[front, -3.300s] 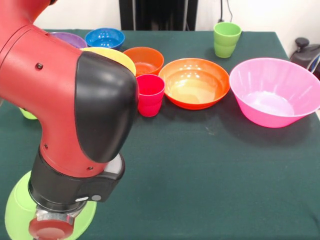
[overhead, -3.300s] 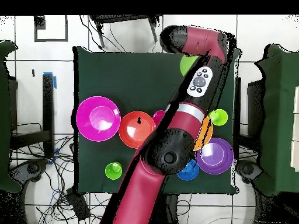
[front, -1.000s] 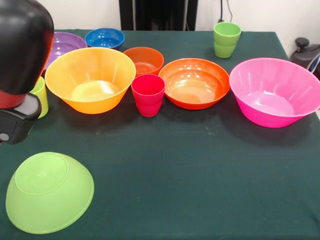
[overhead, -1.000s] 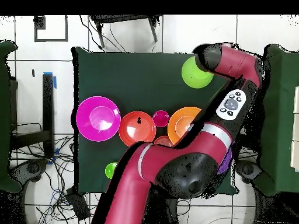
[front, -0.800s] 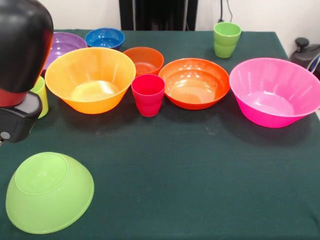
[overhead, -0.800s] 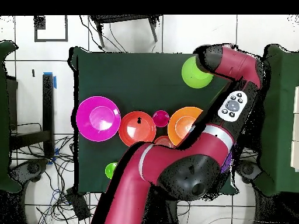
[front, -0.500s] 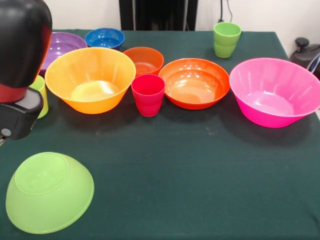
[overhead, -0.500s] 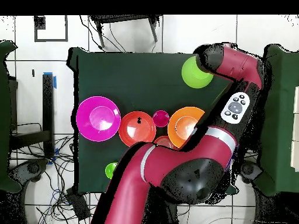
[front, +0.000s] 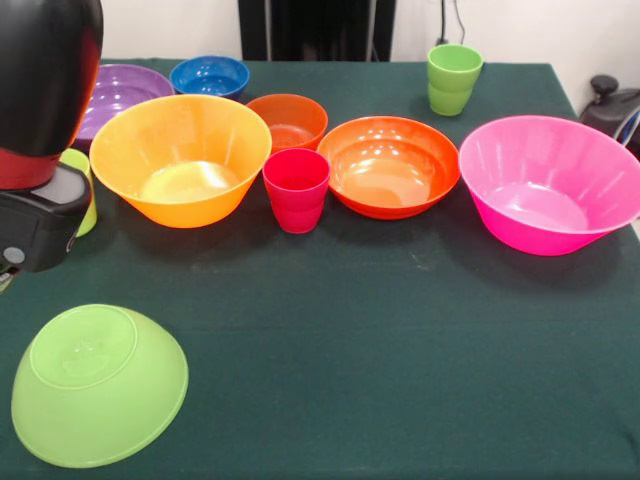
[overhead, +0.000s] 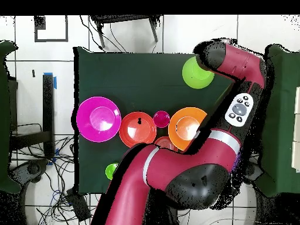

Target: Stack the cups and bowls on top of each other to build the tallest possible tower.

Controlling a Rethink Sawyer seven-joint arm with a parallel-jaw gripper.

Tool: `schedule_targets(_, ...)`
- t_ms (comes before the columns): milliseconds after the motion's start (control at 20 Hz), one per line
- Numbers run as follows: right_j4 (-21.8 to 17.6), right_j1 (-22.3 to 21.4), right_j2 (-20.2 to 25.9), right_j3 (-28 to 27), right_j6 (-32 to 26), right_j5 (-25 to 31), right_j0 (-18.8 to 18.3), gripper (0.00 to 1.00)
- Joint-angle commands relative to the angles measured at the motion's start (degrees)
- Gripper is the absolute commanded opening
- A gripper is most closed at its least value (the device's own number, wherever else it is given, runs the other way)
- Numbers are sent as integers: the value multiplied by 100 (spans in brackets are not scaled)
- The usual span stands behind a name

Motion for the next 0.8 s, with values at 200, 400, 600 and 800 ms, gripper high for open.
schedule_targets(200,-381,102,937,145,-1054,69,143,0)
schedule_targets(400,-334,122,965,175,-892,142,213,0)
schedule_targets(600,-205,250,1052,46,-648,214,275,0)
schedule_targets(800,-89,451,914,-237,-264,324,345,0)
